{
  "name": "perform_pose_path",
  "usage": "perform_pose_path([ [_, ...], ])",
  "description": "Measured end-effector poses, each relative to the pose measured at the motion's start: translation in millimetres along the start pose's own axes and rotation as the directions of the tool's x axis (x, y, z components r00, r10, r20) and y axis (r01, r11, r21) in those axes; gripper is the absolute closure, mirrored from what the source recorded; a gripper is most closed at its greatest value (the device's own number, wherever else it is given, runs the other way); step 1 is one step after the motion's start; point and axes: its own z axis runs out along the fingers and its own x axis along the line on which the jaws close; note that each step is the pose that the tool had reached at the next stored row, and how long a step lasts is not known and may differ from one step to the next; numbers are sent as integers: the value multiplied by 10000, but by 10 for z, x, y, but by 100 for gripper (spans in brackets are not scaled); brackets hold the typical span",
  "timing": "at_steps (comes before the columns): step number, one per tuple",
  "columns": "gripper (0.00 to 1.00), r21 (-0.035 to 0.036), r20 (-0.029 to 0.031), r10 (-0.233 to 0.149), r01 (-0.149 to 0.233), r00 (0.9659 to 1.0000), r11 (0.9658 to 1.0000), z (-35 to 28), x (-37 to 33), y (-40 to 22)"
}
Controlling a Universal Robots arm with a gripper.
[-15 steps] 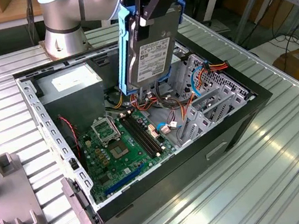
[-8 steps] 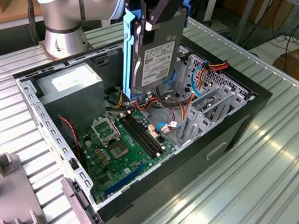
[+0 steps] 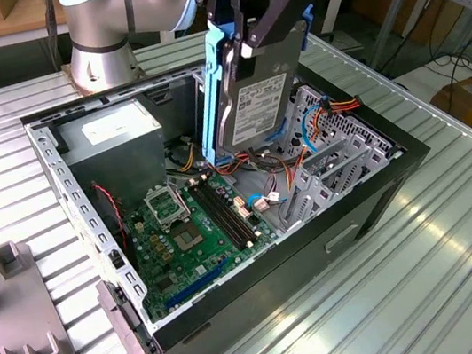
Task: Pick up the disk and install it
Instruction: 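Insert the disk into the insertion slot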
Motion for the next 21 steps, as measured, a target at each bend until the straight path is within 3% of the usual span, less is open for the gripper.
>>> perform_pose_path([
  [14, 63, 1, -2, 0, 0, 10000, 10000, 0, 19, -1],
  [18, 63, 0, -3, -1, 1, 10000, 10000, 1, 54, -4],
  [19, 63, 2, -2, -1, 1, 10000, 10000, 6, 85, -24],
  [21, 63, 0, -5, -1, 1, 10000, 10000, 40, 120, -177],
])
